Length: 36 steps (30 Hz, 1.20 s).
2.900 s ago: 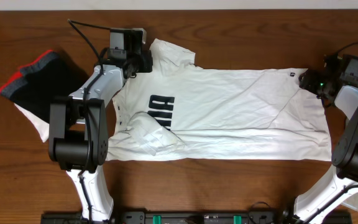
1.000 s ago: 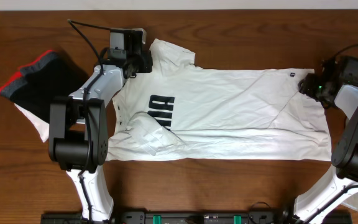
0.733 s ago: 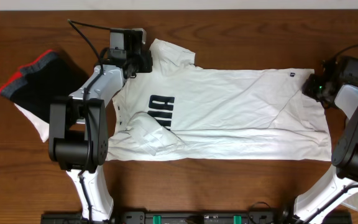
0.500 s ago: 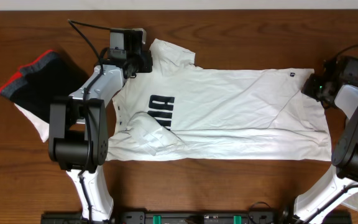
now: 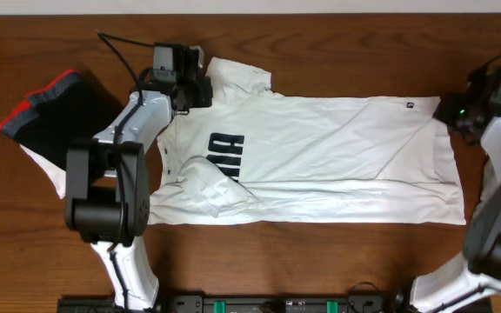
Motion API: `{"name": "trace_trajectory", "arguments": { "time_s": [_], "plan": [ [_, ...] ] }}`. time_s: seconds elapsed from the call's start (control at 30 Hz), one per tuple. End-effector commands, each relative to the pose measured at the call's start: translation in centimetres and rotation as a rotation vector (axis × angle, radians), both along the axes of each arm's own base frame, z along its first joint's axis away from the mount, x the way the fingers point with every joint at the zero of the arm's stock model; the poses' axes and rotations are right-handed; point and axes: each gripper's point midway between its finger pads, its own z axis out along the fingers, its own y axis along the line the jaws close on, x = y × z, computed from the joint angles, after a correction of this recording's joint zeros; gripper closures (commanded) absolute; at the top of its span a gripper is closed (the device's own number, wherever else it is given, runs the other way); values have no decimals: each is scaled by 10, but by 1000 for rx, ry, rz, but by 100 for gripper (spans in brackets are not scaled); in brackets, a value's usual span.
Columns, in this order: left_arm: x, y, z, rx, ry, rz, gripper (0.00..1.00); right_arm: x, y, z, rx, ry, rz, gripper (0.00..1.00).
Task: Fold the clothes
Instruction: 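Fold the top edge down toward the bottom hem with both grippers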
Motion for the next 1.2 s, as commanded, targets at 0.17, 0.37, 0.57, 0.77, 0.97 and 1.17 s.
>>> {"name": "trace_trajectory", "arguments": {
  "time_s": [0.17,0.37,0.57,0.77,0.97,1.17],
  "plan": [
    [-16,26,80,-3,-83,55,94,-34,-20,16,-19,78,-77,99],
    [-44,41,82,6,16,86,94,-63,-32,3,-31,193,-137,99],
    [-68,45,68,14,132,91,94,-89,-46,-4,-19,274,-195,99],
    [-95,45,56,23,254,91,94,-119,-52,-12,31,365,-241,99],
    [-136,46,45,35,430,89,94,-132,-56,-15,57,400,-273,99],
    [-166,47,42,46,558,88,94,-138,-51,-17,70,429,-269,99]
  ]
}}
